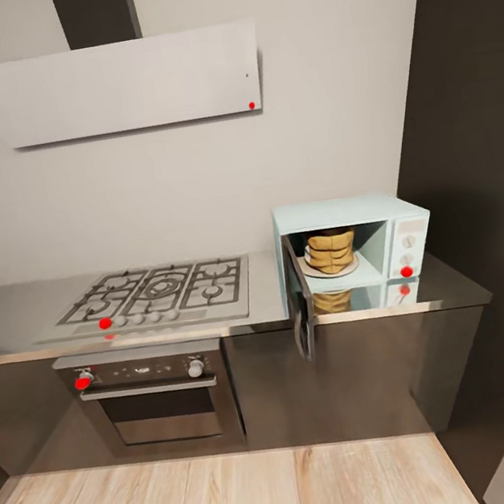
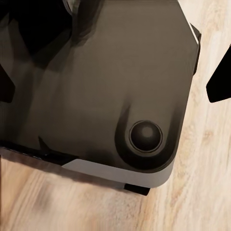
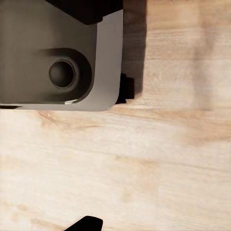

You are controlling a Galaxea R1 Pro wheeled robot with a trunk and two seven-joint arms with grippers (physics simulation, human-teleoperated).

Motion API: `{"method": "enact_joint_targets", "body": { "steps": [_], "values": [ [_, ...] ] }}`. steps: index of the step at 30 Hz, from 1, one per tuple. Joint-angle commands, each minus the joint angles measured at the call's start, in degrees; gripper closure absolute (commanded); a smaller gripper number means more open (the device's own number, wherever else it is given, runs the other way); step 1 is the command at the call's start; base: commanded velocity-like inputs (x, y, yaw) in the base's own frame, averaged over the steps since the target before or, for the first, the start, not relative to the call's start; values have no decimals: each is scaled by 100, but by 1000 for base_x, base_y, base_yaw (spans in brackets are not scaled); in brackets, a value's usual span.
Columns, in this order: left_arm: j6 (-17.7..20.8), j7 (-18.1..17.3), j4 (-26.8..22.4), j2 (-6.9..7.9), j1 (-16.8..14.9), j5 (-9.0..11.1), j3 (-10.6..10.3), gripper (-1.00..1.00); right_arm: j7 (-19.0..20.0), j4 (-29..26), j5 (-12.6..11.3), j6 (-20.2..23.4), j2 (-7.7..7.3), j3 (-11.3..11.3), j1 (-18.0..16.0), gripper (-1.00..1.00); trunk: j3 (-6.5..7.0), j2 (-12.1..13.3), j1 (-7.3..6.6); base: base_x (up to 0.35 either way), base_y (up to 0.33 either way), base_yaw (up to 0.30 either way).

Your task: In the kitchen, take the popcorn bag from the countertop, put it into the microwave, and heat it until the popcorn is cooked so the cooked popcorn ends up inside the bag.

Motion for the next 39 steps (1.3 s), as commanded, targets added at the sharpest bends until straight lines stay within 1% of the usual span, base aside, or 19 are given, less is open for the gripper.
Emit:
{"method": "enact_joint_targets", "body": {
  "steps": [1,7,12,23,34,39],
  "values": [
    [30,18,-11,-1,1,30,8,-100,-15,12,60,6,-1,-45,-8,-100,-6,-3,3,307,0,0],
    [29,22,-16,-6,1,31,14,-100,-10,12,69,-12,1,-44,-8,-100,-6,-3,3,295,0,0],
    [26,26,-24,-7,1,31,25,-100,-10,12,69,-4,1,-44,-8,-100,-6,-3,3,43,-32,0],
    [31,27,-14,-6,1,40,15,-100,-10,12,78,-63,0,-44,-8,-100,-6,-3,3,2,-266,0],
    [29,27,-14,-5,1,39,15,-100,-10,12,77,-21,1,-44,-8,-100,-6,-3,3,0,-287,0],
    [30,20,-14,3,1,32,15,-100,-10,12,75,-13,-6,-47,-8,-100,-6,-3,3,110,-120,0]
  ]
}}
